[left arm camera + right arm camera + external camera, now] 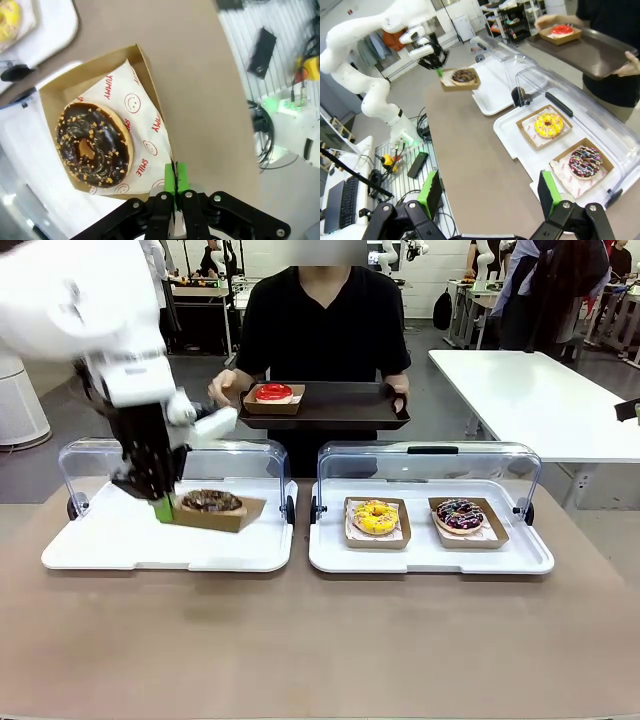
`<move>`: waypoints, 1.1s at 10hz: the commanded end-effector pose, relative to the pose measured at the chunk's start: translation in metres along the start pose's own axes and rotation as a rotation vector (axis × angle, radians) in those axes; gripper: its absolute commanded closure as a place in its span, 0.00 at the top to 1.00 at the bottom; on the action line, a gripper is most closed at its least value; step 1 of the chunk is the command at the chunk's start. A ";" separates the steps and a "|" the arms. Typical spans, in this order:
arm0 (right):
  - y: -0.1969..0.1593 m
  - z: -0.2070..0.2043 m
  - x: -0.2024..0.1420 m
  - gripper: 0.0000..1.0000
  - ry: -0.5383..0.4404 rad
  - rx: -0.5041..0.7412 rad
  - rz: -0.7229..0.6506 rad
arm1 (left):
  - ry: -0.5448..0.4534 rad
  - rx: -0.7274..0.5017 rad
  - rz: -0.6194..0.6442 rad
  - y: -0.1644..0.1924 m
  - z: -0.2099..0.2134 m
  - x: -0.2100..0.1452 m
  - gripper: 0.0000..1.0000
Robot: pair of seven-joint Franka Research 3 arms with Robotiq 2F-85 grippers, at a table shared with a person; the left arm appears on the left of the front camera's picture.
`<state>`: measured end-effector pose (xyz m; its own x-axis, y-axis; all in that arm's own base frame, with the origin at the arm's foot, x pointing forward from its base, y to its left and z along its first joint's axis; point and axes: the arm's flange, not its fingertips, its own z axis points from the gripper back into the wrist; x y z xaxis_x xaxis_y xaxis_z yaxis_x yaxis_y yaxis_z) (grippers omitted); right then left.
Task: Provide the desired donut to the person.
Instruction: Pick up and lift the Paper togo box containing the Donut pointed at by the person.
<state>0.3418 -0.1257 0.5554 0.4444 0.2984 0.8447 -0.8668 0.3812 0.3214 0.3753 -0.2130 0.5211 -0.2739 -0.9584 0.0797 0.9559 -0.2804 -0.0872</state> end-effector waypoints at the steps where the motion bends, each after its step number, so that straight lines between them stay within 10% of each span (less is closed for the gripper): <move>1: -0.001 0.000 0.001 1.00 -0.023 0.008 0.008 | 0.024 0.044 0.051 -0.009 0.044 0.015 0.00; 11: -0.001 0.000 0.001 1.00 -0.023 0.008 0.008 | 0.014 0.218 0.113 -0.007 0.113 0.029 0.00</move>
<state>0.3418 -0.1257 0.5554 0.4445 0.2983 0.8447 -0.8668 0.3812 0.3215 0.3776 -0.2333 0.6322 -0.1627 -0.9841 0.0711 0.9812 -0.1538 0.1167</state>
